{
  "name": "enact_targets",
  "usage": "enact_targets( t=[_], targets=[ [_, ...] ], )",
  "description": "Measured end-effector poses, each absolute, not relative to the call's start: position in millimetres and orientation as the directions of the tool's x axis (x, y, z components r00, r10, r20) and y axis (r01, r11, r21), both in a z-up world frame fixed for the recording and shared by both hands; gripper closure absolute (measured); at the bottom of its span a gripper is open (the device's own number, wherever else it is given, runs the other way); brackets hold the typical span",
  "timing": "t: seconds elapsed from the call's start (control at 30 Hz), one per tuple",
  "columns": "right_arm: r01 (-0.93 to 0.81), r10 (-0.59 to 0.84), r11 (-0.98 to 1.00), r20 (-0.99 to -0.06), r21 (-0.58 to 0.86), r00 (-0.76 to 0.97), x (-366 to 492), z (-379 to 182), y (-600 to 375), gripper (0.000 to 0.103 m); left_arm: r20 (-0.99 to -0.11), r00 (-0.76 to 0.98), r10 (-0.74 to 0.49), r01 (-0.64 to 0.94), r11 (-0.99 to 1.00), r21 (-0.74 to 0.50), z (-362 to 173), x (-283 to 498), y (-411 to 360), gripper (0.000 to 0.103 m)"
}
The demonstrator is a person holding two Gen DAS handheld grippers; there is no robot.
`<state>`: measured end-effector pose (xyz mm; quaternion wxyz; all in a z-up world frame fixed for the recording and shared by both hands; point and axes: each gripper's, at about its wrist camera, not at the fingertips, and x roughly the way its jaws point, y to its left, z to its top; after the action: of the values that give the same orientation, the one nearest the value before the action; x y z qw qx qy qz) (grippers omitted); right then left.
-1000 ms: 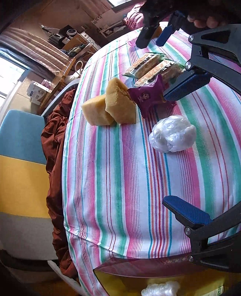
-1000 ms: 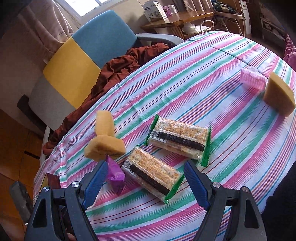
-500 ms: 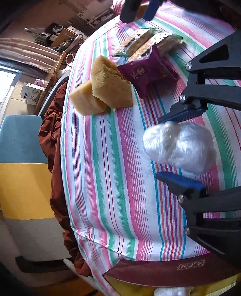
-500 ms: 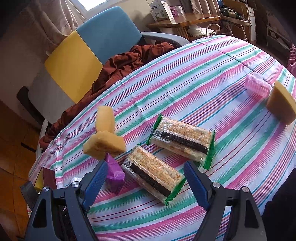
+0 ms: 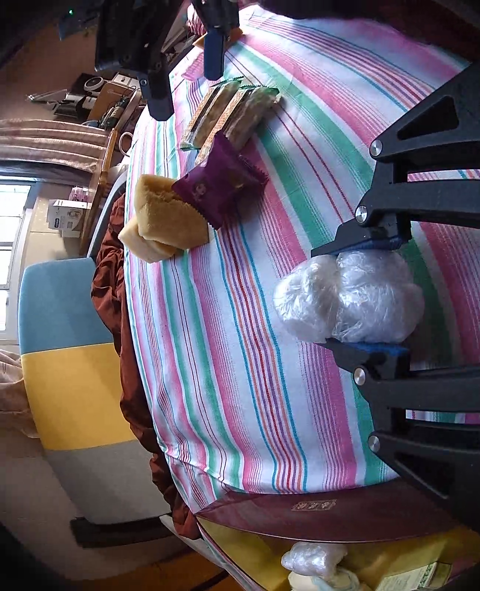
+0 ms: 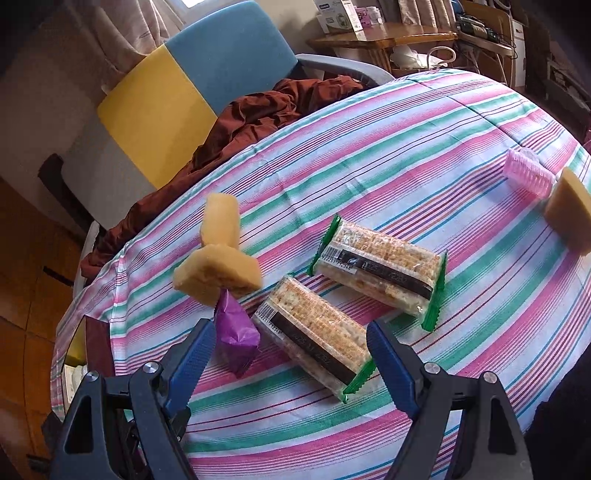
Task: Organize objects
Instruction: 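Grasp the second plastic-wrapped ball with the left tool, then grasp a yellow sponge with the right tool while the left tool holds the ball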
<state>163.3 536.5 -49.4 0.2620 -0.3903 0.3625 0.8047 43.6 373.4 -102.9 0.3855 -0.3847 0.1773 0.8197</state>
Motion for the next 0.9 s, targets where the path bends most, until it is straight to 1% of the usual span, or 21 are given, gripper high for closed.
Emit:
enact_targets(
  t=[0.1,0.23,0.4,0.53,0.63,0.7,0.73,0.77,0.8,0.83,0.9],
  targets=[
    [-0.684,0.132,-0.639,-0.825,0.352,-0.549,155.2,-49.1,527.9,0.018,-0.763,-0.389,0.516,-0.770,-0.637,-0.038,-103.6,40.0,370.0,0.066],
    [-0.635,0.106,-0.706,-0.839,0.315,-0.534,134.4,-47.9,515.2,0.018,-0.754,-0.393,0.526,-0.774,-0.632,-0.037,-105.1,41.0,370.1,0.066],
    [-0.589,0.159,-0.781,-0.844,0.210,-0.512,97.3,-43.0,505.5,0.018,-0.747,-0.389,0.539,-0.774,-0.631,-0.051,-105.6,39.8,367.7,0.066],
    [-0.584,0.187,-0.796,-0.854,0.158,-0.486,68.3,-54.3,511.3,0.017,-0.744,-0.382,0.548,-0.773,-0.630,-0.067,-105.5,39.2,365.6,0.066],
    [-0.597,0.186,-0.786,-0.860,0.160,-0.476,56.9,-68.7,521.4,0.018,-0.742,-0.376,0.555,-0.773,-0.630,-0.079,-105.5,37.2,364.2,0.066],
    [-0.593,0.147,-0.780,-0.863,0.199,-0.483,53.5,-75.6,528.6,0.018,-0.741,-0.377,0.556,-0.773,-0.630,-0.079,-105.8,37.0,364.1,0.065],
    [-0.588,0.142,-0.783,-0.863,0.203,-0.485,51.8,-77.6,530.7,0.021,-0.740,-0.378,0.556,-0.773,-0.630,-0.079,-106.0,37.2,364.1,0.065],
    [-0.589,0.150,-0.785,-0.864,0.192,-0.481,50.1,-78.7,531.1,0.029,-0.739,-0.379,0.557,-0.773,-0.630,-0.078,-106.4,37.7,364.0,0.065],
    [-0.580,0.139,-0.788,-0.860,0.204,-0.492,49.3,-79.2,531.9,0.035,-0.739,-0.380,0.556,-0.773,-0.630,-0.076,-106.6,37.7,364.1,0.065],
    [-0.565,0.113,-0.792,-0.854,0.230,-0.507,48.4,-78.4,530.8,0.045,-0.739,-0.383,0.554,-0.773,-0.631,-0.073,-106.7,38.1,364.4,0.065],
    [-0.524,0.092,-0.820,-0.852,0.229,-0.516,46.5,-75.3,521.9,0.046,-0.739,-0.385,0.553,-0.773,-0.631,-0.069,-107.1,38.3,364.5,0.065]
  ],
)
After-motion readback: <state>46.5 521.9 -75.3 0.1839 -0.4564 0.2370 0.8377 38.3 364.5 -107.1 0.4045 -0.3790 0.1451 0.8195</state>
